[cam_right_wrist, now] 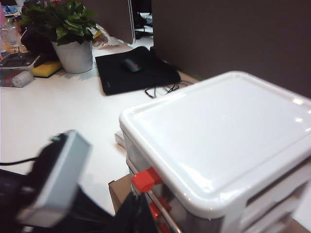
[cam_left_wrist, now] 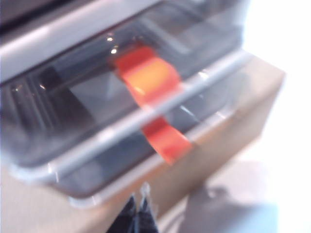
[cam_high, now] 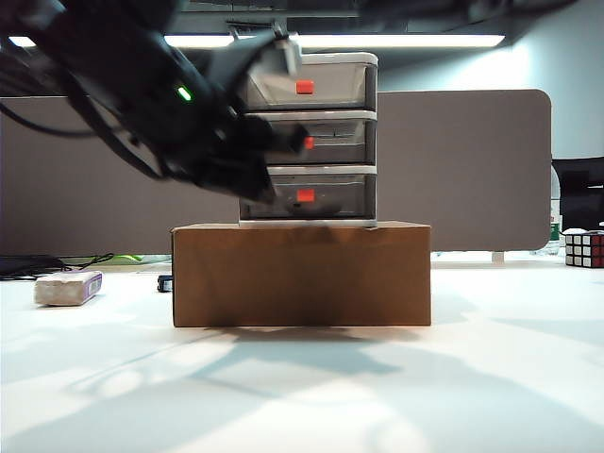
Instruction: Open the third layer of the drawer on the table, pick up the earphone case on the table and put it in, and finally close the drawer.
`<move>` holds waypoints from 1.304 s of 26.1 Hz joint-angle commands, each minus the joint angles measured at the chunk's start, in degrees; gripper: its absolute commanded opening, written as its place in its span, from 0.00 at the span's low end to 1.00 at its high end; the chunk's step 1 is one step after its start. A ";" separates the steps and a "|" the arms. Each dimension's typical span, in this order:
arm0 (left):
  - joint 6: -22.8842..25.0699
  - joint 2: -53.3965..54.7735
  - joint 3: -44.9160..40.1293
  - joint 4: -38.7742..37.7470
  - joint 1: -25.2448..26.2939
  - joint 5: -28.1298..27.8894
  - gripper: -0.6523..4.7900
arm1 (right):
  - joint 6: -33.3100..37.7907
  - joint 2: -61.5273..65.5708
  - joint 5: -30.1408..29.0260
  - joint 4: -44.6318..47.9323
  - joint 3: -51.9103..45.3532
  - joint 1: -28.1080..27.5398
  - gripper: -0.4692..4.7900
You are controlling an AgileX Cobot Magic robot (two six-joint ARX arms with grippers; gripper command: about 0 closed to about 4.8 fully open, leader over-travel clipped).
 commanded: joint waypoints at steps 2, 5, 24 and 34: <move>0.83 -14.10 -6.58 -1.14 -3.37 0.22 0.11 | -4.55 -6.71 2.34 -11.45 0.02 -0.07 0.09; -2.08 -28.09 -12.68 -4.83 -5.38 0.42 0.11 | -4.66 -13.90 3.34 -17.20 -2.21 -0.02 0.09; -13.31 -74.75 -37.53 -16.90 -8.66 -4.94 0.11 | -0.90 -49.70 17.18 -20.81 -34.40 0.07 0.09; -4.74 -75.21 -39.17 -18.08 -6.47 -9.38 0.11 | 1.20 -65.35 18.99 -16.24 -47.65 0.07 0.09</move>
